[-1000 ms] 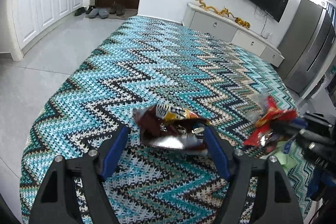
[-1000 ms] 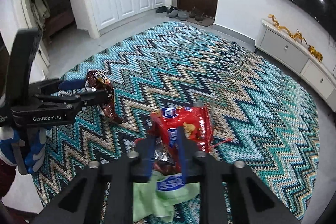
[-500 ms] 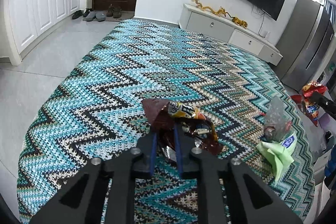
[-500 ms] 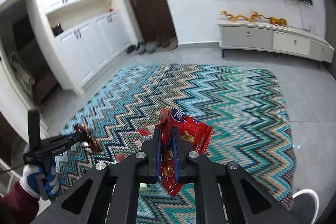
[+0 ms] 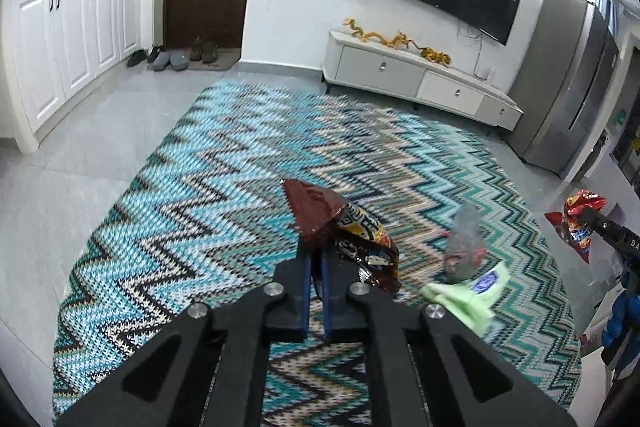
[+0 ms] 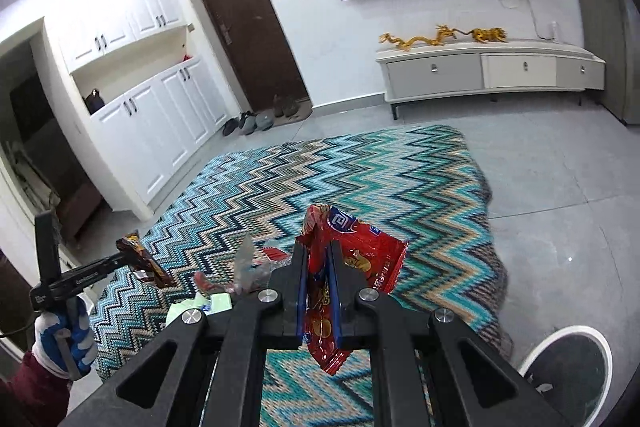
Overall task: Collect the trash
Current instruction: 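Carry both wrappers over the black bin and open both tools to drop them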
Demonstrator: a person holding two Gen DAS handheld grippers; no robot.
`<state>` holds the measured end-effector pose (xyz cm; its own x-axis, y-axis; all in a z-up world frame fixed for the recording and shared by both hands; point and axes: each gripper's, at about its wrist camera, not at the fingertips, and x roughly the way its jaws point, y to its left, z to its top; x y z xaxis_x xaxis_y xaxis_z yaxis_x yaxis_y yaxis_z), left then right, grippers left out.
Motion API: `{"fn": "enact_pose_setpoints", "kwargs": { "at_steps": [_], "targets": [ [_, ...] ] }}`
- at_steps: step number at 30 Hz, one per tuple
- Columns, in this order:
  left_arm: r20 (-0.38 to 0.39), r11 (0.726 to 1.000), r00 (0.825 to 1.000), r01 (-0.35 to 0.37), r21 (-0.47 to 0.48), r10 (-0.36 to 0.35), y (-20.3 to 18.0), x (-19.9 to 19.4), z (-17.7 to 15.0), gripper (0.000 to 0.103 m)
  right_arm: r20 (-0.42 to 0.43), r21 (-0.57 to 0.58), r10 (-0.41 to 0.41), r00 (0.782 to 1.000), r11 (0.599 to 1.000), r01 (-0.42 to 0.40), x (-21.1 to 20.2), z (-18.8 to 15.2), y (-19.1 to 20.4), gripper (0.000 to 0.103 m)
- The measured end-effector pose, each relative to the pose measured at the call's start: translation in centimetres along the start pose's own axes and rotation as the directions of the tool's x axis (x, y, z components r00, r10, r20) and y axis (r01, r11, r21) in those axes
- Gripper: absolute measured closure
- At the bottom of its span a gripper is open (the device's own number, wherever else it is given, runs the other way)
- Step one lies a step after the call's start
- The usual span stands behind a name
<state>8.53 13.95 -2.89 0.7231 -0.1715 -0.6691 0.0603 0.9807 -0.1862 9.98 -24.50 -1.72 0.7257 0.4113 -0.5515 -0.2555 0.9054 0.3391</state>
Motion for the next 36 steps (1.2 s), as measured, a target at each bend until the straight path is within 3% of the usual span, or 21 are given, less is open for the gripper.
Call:
{"fn": "enact_pose_setpoints", "kwargs": {
  "at_steps": [7, 12, 18, 25, 33, 35, 36],
  "targets": [
    [0.021, 0.995, 0.997, 0.073, 0.069, -0.075, -5.6, -1.5, 1.8, 0.099, 0.082, 0.09, -0.071, 0.994, 0.994, 0.064, -5.2, -1.1, -5.2, 0.094],
    [-0.009, 0.973, 0.984, 0.176, 0.152, -0.177, -12.8, -0.8, 2.2, 0.099, 0.104, 0.173, -0.157, 0.982, 0.975, 0.137, -9.1, -2.8, -10.2, 0.094],
    [-0.112, 0.909, 0.949, 0.315, 0.273, -0.295, -24.1, 1.4, 1.4, 0.099, 0.065, 0.254, -0.269, 0.961, 0.936, 0.245, -11.9, -5.9, -16.0, 0.094],
    [-0.251, 0.828, 0.913, 0.399, 0.393, -0.321, -36.5, 5.6, -2.4, 0.099, -0.01, 0.393, -0.318, 0.948, 0.87, 0.297, -13.0, -10.8, -22.8, 0.093],
    [-0.363, 0.77, 0.866, 0.482, 0.418, -0.345, -44.6, 9.3, -5.9, 0.097, -0.093, 0.474, -0.332, 0.939, 0.814, 0.334, -12.4, -14.5, -28.1, 0.091],
    [-0.393, 0.755, 0.847, 0.51, 0.413, -0.357, -46.3, 9.8, -6.5, 0.097, -0.104, 0.488, -0.335, 0.936, 0.803, 0.342, -12.2, -15.0, -29.0, 0.081],
    [-0.405, 0.748, 0.838, 0.523, 0.408, -0.365, -47.0, 10.1, -6.8, 0.097, -0.108, 0.492, -0.339, 0.935, 0.798, 0.347, -12.1, -15.1, -29.3, 0.071]
  ]
}}
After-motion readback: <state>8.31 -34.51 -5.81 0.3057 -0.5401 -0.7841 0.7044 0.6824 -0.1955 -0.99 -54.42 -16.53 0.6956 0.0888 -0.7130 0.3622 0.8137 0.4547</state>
